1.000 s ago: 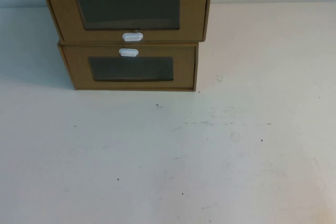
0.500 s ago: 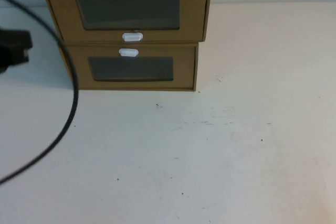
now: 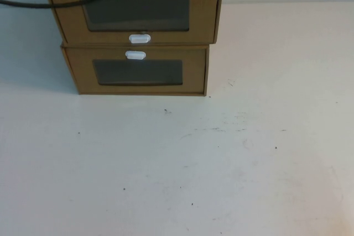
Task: Open the shoe box
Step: 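Pull the top drawer of the cardboard box fully open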
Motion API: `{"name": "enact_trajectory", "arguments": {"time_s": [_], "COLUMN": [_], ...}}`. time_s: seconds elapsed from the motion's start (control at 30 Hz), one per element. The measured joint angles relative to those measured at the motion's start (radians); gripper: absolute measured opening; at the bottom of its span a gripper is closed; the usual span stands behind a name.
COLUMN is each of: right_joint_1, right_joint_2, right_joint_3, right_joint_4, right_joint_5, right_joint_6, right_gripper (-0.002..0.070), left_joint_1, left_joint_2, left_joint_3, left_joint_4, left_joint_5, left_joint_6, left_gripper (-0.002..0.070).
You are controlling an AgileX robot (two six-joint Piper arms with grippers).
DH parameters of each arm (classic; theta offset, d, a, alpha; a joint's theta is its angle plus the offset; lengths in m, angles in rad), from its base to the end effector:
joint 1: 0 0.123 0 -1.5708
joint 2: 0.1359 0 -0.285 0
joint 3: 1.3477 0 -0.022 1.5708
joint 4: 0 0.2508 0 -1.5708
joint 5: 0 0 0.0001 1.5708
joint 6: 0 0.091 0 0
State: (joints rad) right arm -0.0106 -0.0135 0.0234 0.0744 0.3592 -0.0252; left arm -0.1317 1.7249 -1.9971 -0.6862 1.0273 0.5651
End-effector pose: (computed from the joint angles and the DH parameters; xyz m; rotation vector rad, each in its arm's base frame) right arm 0.0529 0.0018 0.1738 0.0328 1.8517 0.0478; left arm 0.3640 -0.0980 0.4650 0.6368 1.9748 -0.5844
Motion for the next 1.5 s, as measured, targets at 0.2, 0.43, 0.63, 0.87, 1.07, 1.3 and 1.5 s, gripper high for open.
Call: {"name": "enact_trajectory", "arguments": {"time_s": [0.2,0.43,0.63,0.87,1.07,1.3,1.5], "right_joint_1": [0.0,0.0,0.0,0.0,0.0,0.0,0.0], "right_joint_2": [0.0,0.0,0.0,0.0,0.0,0.0,0.0], "right_joint_3": [0.0,0.0,0.0,0.0,0.0,0.0,0.0], "right_joint_4": [0.0,0.0,0.001,0.001,0.001,0.001,0.121], "right_joint_5": [0.0,0.0,0.0,0.0,0.0,-0.002,-0.148], "right_joint_6": [0.0,0.0,0.0,0.002,0.002,0.002,0.002], "right_gripper": [-0.0013,-0.0013,-0.0013,-0.0013,-0.0013,-0.0013,-0.0014], "left_joint_1": [-0.018,-0.018,-0.018,-0.018,-0.018,-0.018,-0.018], "left_joint_2": [0.218,0.334,0.38,0.381,0.381,0.381,0.381], "left_joint_3": [-0.283,-0.391,-0.391,-0.398,-0.398,-0.398,-0.398], "left_joint_4": [0.0,0.032,0.053,0.068,0.07,0.072,0.072], "left_joint_5": [0.097,0.142,0.15,0.152,0.152,0.152,0.152], "left_joint_6": [-0.041,-0.076,-0.085,-0.104,-0.118,-0.121,-0.123], "left_gripper": [-0.0005,-0.0005,-0.0005,-0.0005,-0.0005,-0.0005,-0.0005]}}
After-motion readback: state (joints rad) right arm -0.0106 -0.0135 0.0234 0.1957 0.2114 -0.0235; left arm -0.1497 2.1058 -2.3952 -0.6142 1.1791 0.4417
